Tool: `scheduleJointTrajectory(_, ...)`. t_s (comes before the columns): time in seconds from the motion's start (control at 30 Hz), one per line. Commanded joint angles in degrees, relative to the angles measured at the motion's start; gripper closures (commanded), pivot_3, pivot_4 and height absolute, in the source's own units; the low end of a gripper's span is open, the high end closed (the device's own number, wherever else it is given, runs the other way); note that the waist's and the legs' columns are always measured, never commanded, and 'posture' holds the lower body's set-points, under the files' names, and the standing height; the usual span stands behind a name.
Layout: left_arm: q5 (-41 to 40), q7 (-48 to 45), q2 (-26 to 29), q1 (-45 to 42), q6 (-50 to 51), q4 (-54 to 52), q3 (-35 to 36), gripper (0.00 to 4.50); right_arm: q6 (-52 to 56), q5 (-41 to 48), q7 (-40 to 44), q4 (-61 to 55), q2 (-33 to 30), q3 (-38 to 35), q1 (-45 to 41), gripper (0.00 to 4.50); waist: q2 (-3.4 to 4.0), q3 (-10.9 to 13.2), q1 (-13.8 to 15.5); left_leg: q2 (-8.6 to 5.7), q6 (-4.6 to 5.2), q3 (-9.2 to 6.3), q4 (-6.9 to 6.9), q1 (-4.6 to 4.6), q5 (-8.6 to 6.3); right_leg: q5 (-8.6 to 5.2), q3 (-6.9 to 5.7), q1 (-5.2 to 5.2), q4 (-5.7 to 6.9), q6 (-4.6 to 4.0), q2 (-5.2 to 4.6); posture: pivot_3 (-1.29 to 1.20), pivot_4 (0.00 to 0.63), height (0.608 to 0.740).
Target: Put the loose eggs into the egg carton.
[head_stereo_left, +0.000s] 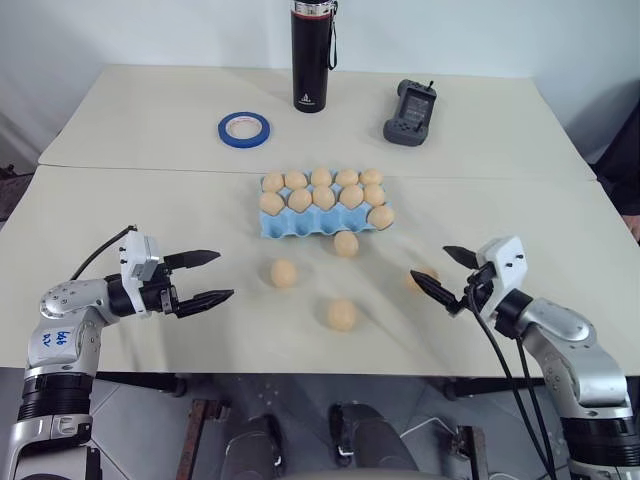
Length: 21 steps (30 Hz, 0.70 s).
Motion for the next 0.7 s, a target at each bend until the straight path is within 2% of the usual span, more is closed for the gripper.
scheduleJointTrajectory(0.03,-0.5,-1.1,0.8,0.3,-0.8,-0.7,0.3,0.01,-1.3,-1.5,0.0,0.8,0.6,1.0,-0.1,0.0,0.0,0.0,0.0,0.0,0.0,0.0,0.0,0.0,0.0,0.0,0.0,0.0,0.0,0.0,0.0,0.0,0.15,0.74)
scheduleJointTrajectory(0.57,-4.1,-2.6,-0.6,4.6,-2.5,-5.2,2.4,0.01,-3.4,-4.8,-2.1,7.6,5.1,2.6,-3.7,0.0,0.0,0.0,-0.1,0.01,0.01,-0.03,0.2,0.03,-0.01,0.0,0.0,0.01,0.25,-0.01,-0.01,0.0,0.15,0.74)
scheduleJointTrajectory(0.67,-4.8,-3.6,-0.7,4.8,-2.8,-5.6,2.5,0.0,-3.9,-5.0,-1.6,9.0,5.5,2.9,-4.4,0.64,0.0,0.0,-0.2,0.01,0.01,-0.02,0.22,0.03,-0.01,0.0,0.01,0.02,0.25,-0.01,-0.01,0.0,0.15,0.74)
scheduleJointTrajectory(0.7,-5.0,-3.9,-0.8,4.6,-3.0,-5.5,2.6,0.0,-3.9,-4.9,-1.5,9.3,5.9,3.0,-4.5,0.99,0.0,0.0,-0.1,0.01,0.01,-0.02,0.22,0.03,-0.01,0.0,0.01,0.02,0.25,-0.01,-0.01,0.0,0.15,0.74)
